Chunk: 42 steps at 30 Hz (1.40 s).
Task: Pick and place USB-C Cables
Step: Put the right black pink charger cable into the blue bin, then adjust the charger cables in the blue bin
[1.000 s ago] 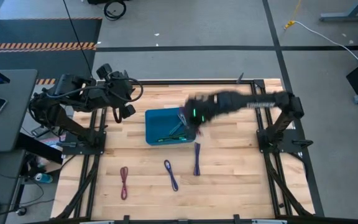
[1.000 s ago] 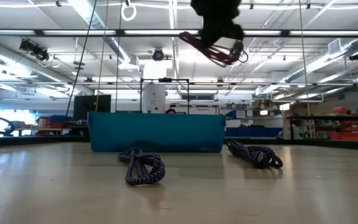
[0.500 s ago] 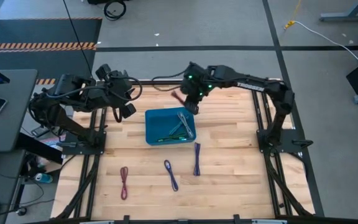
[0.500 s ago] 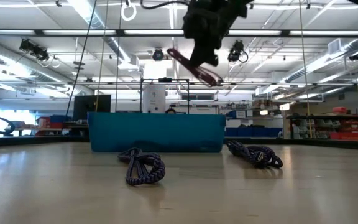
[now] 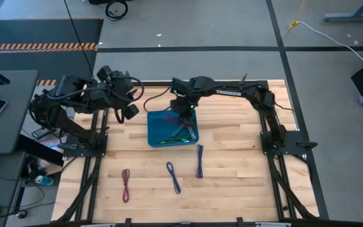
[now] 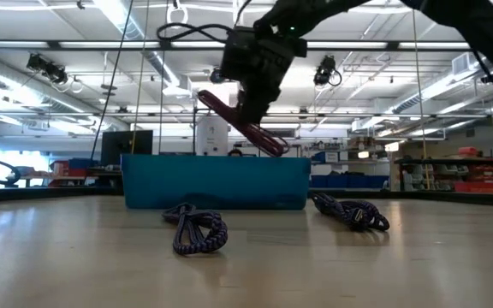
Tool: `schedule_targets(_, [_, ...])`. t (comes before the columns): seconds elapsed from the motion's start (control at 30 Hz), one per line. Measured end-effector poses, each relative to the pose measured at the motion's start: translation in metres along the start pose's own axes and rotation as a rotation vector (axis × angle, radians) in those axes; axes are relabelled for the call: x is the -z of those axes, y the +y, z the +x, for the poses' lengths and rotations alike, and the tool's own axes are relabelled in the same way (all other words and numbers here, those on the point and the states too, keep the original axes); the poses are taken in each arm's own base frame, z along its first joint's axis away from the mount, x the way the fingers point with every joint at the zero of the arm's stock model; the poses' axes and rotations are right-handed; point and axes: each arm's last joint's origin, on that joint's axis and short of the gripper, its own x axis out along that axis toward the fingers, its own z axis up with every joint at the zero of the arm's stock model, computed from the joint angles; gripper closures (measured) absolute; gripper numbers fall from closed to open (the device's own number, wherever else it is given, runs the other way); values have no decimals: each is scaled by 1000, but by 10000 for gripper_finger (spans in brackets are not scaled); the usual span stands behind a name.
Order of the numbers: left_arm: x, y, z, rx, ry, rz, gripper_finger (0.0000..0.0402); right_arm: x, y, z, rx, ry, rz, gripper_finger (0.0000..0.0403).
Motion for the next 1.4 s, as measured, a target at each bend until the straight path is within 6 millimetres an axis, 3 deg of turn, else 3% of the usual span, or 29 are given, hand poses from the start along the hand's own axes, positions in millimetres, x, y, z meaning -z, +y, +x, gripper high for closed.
schedule_targets(0.2, [0, 0, 0, 0, 0, -1, 271, -20, 3, 25, -90, -15, -82, 390])
schedule_targets(0.33, [0, 0, 0, 0, 0, 0, 271, -22, 6, 46, -120, 19, -131, 390])
schedule_targets(0.67, [0, 0, 0, 0, 0, 0, 271, -3, 0, 87, -105, 230, -153, 390])
schedule_targets(0.93, [0, 0, 0, 0, 0, 0, 271, -4, -4, 89, -51, 232, -175, 389])
schedule_targets(1.2, [0, 0, 0, 0, 0, 0, 271, -3, 2, 91, -61, 258, -170, 295])
schedule_targets(1.4, [0, 0, 0, 0, 0, 0, 271, -16, 12, 74, -31, 217, -208, 276])
